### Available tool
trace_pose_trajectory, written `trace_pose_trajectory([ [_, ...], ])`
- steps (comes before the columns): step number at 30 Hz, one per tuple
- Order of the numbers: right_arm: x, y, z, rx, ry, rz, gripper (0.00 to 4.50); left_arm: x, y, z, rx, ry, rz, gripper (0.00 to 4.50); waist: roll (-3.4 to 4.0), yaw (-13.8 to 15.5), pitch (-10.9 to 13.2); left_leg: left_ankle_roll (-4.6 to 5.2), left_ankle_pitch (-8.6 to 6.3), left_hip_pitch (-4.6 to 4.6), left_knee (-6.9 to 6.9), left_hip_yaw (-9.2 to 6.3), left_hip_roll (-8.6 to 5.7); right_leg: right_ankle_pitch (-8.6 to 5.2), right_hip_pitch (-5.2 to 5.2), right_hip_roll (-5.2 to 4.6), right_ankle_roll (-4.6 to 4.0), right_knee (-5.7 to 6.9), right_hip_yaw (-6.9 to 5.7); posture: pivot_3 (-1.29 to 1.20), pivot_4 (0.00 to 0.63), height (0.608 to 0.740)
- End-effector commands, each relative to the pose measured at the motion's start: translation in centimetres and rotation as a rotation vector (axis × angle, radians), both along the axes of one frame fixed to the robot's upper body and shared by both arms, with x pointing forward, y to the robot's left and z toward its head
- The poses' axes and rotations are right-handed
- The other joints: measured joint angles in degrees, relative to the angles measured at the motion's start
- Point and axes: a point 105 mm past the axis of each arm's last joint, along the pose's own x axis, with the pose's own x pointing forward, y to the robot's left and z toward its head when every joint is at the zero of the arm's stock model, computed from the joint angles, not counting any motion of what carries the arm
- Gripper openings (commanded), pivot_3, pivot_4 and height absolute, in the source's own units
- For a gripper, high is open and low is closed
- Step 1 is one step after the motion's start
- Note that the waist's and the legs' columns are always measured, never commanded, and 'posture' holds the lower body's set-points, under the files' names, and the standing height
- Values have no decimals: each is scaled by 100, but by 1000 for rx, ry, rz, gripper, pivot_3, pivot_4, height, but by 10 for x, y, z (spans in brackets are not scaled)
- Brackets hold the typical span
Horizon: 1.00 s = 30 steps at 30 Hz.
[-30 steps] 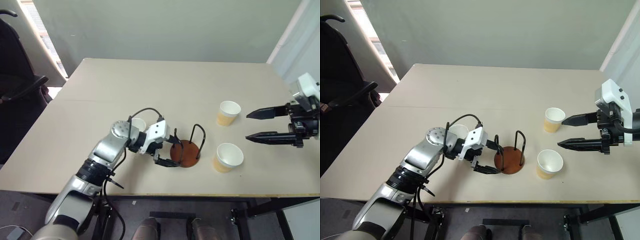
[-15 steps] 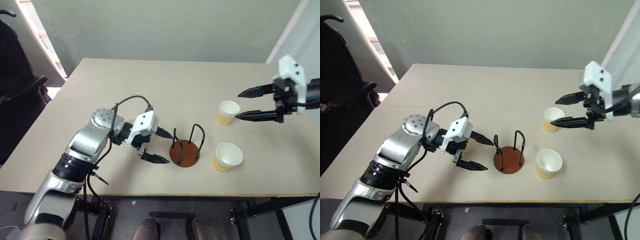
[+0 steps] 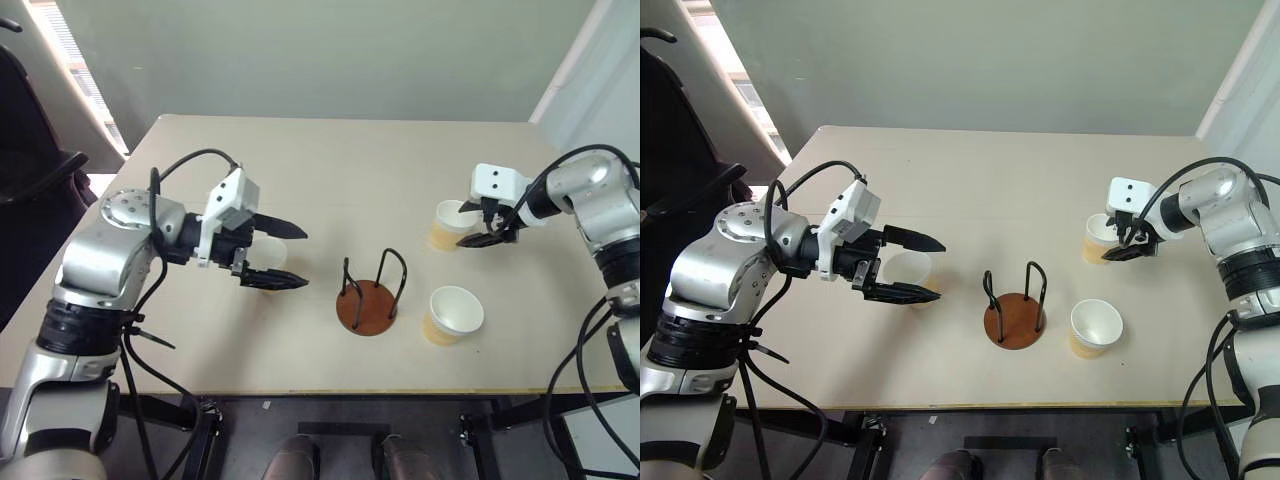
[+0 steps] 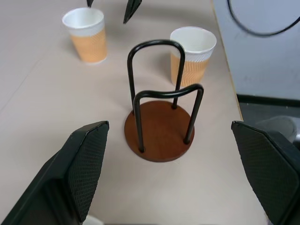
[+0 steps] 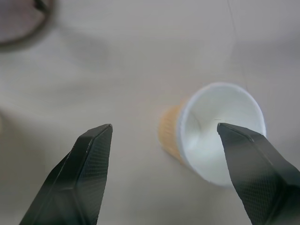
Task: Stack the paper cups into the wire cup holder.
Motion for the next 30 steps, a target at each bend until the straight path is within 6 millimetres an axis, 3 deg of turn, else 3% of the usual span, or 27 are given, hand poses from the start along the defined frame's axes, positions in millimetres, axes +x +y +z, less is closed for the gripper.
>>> trace_pose_trajectory([
  [1, 8, -5, 1, -59, -13, -14, 3725, -6, 2, 13, -26, -50, 0, 4485, 0, 3, 0, -1, 0, 0, -3, 0, 0, -1, 0, 0, -1, 0, -1, 0, 150, 740],
  [5, 12, -4, -5, -82, 14, -18, 3725, -5, 4, 11, -25, -51, 7, 4485, 1, 4, 0, -6, -2, 2, -14, -1, 0, -1, -5, -1, -7, 2, -2, 0, 150, 740],
  [8, 14, -3, -7, -96, 23, -16, 3208, -5, 4, 11, -25, -52, 4, 4500, 1, 1, 1, -12, 0, 1, -21, -1, 0, 0, -9, -2, -10, 3, -2, 0, 150, 740],
  [16, 14, 1, -13, -95, 59, -8, 232, -4, 8, 19, -102, -60, -6, 4500, 1, -9, 1, -36, 12, 2, -49, -3, 2, 1, -22, -1, -23, 6, -4, 0, 150, 740],
  [17, 14, 2, -12, -86, 62, -4, 34, -5, 10, 22, -120, -53, -8, 4500, 1, -10, 1, -37, 13, 1, -50, -3, 2, 2, -24, -1, -23, 6, -4, 0, 150, 740],
  [25, -2, 16, 23, -45, 26, 114, 34, -6, 31, 45, -259, -54, 17, 4500, 3, -15, 2, -52, 21, 1, -59, -3, 3, 0, -28, 0, -29, 9, -5, 0, 150, 740],
  [30, -34, 44, 58, -32, -25, 267, 34, -9, 37, 43, -259, -50, 24, 4500, 3, -26, 2, -72, 32, -2, -60, -4, 4, -7, -29, 1, -40, 7, -7, 0, 150, 740],
])
